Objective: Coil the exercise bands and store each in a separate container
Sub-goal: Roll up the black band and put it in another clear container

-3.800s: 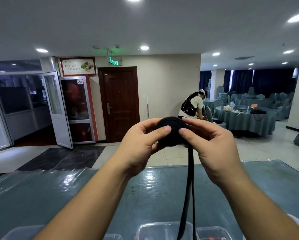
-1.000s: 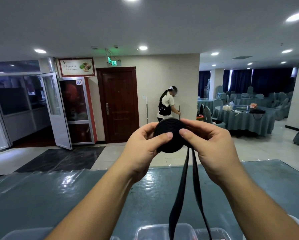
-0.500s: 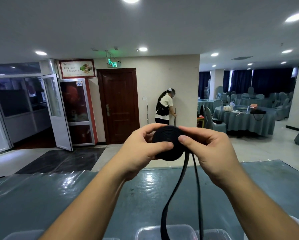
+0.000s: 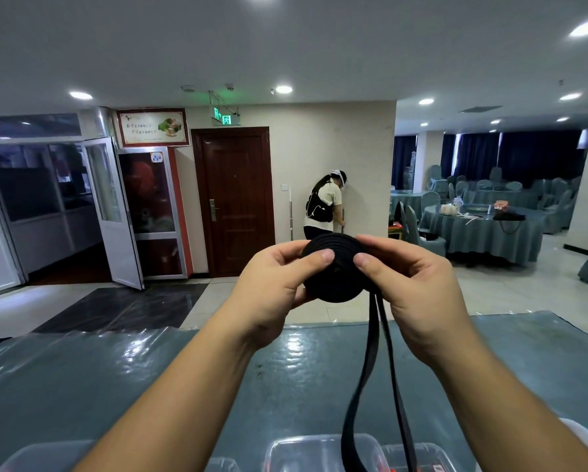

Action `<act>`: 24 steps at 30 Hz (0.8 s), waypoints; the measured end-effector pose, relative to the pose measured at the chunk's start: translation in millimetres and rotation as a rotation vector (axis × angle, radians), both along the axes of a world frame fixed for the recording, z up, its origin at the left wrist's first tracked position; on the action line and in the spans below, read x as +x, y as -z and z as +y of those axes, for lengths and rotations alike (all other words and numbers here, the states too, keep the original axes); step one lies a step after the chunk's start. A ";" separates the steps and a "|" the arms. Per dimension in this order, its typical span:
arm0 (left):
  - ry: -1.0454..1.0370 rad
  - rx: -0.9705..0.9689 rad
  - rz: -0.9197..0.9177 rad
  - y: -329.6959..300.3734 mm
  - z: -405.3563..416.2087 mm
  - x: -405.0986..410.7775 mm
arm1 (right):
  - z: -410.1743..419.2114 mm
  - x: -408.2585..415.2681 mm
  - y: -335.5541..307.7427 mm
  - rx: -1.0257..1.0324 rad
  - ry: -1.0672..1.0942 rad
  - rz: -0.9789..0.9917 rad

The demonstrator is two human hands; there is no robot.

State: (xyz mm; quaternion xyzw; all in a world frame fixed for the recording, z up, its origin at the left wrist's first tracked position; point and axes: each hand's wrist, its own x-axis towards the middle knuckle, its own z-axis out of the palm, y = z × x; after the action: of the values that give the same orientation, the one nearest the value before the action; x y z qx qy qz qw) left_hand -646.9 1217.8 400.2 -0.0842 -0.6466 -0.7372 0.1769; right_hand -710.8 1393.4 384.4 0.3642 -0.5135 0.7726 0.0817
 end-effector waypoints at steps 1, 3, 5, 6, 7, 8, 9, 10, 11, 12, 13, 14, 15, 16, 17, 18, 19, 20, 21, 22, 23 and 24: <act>-0.007 0.023 -0.002 1.8 2.0 -0.1 | -1.1 1.0 -0.5 -0.027 0.006 -0.009; -0.021 0.067 -0.014 6.1 5.5 -0.4 | -1.7 2.2 0.3 -0.056 0.005 -0.026; -0.027 0.067 -0.024 8.1 4.9 -0.3 | 0.4 2.1 1.1 -0.045 -0.003 -0.040; -0.020 0.040 -0.033 7.1 2.7 0.5 | 2.0 1.8 1.0 -0.029 -0.006 -0.044; -0.005 -0.003 -0.048 5.0 0.1 1.5 | 3.7 1.3 0.2 -0.006 -0.006 -0.040; 0.012 -0.052 -0.066 2.1 -2.4 2.5 | 4.9 1.4 -1.2 0.017 -0.009 -0.029; 0.022 -0.088 -0.081 -0.5 -4.3 3.5 | 5.2 2.1 -2.6 0.029 -0.015 -0.018; 0.025 -0.097 -0.083 -2.7 -5.1 3.7 | 5.1 2.9 -4.0 0.024 -0.017 -0.010; 0.025 -0.076 -0.073 -3.7 -4.8 3.6 | 4.2 3.5 -4.5 0.006 -0.014 -0.010; 0.025 -0.033 -0.058 -3.5 -2.9 3.3 | 2.8 3.6 -4.1 -0.021 -0.012 -0.017; 0.026 0.021 -0.043 -2.4 -0.3 2.6 | 1.5 3.7 -3.2 -0.051 -0.019 -0.030; 0.026 0.068 -0.030 -0.4 2.3 1.8 | 0.2 4.0 -1.8 -0.074 -0.034 -0.045; 0.023 0.098 -0.020 1.5 3.9 0.9 | -0.8 4.0 -0.6 -0.088 -0.045 -0.056; 0.020 0.106 -0.016 2.4 4.5 0.3 | -0.9 3.6 0.5 -0.090 -0.047 -0.062; 0.017 0.095 -0.016 2.0 4.1 0.3 | -0.1 2.9 0.9 -0.081 -0.045 -0.064; 0.018 0.061 -0.023 0.5 2.3 1.0 | 0.9 1.9 0.7 -0.063 -0.041 -0.062; 0.023 0.006 -0.036 -1.7 -0.4 2.2 | 1.8 1.2 0.6 -0.042 -0.036 -0.061; 0.031 -0.053 -0.052 -3.6 -2.8 3.5 | 2.0 0.3 0.8 -0.026 -0.034 -0.064; 0.036 -0.094 -0.058 -4.8 -5.1 4.4 | 1.7 0.0 1.3 -0.023 -0.039 -0.068; 0.036 -0.103 -0.049 -4.7 -5.9 4.8 | 0.8 -0.1 2.1 -0.035 -0.045 -0.072; 0.030 -0.081 -0.030 -3.6 -5.2 4.7 | -0.5 0.3 2.7 -0.056 -0.050 -0.074; 0.021 -0.043 -0.008 -1.7 -3.0 4.1 | -2.0 0.6 3.4 -0.083 -0.055 -0.074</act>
State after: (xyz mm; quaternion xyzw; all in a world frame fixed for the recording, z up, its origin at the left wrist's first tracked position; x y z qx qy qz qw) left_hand -642.8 1214.8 401.9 -0.0917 -0.6622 -0.7252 0.1648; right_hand -710.1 1391.4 381.0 0.3456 -0.4736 0.8081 0.0564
